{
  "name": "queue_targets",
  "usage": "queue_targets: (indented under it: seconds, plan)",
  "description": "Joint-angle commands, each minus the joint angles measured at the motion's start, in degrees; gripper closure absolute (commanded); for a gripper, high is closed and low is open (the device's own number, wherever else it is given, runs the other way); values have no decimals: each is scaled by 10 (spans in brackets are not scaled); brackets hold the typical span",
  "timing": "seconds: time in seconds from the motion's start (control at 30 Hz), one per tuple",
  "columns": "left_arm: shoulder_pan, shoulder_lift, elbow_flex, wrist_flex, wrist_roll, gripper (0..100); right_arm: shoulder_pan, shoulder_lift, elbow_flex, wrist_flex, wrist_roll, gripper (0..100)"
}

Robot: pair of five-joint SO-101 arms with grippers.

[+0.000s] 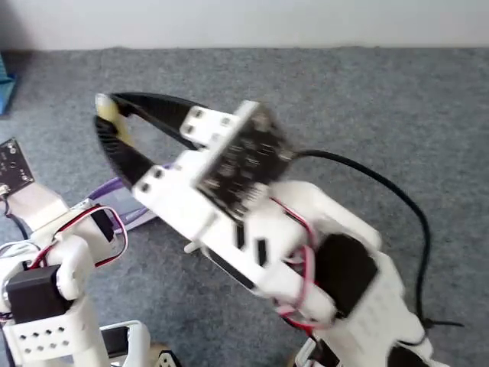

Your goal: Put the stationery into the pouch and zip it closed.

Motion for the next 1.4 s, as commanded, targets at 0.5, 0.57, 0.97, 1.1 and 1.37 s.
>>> queue_targets:
  seconds: [0.5,0.57,0.97,1.1,1.37]
  plan:
    - [-2,18,4,-14,7,988,0,-15,183,-24,12,989]
    - [-2,18,4,-14,7,988,7,-35,206,-20,11,965]
    - [-2,18,4,-14,7,988,78,-102,212,-17,-18,768]
    - [-2,18,3,-14,7,988,196,-92,215,55,-127,855]
    - [0,18,4,-14,7,988,339,37,222,268,-358,916]
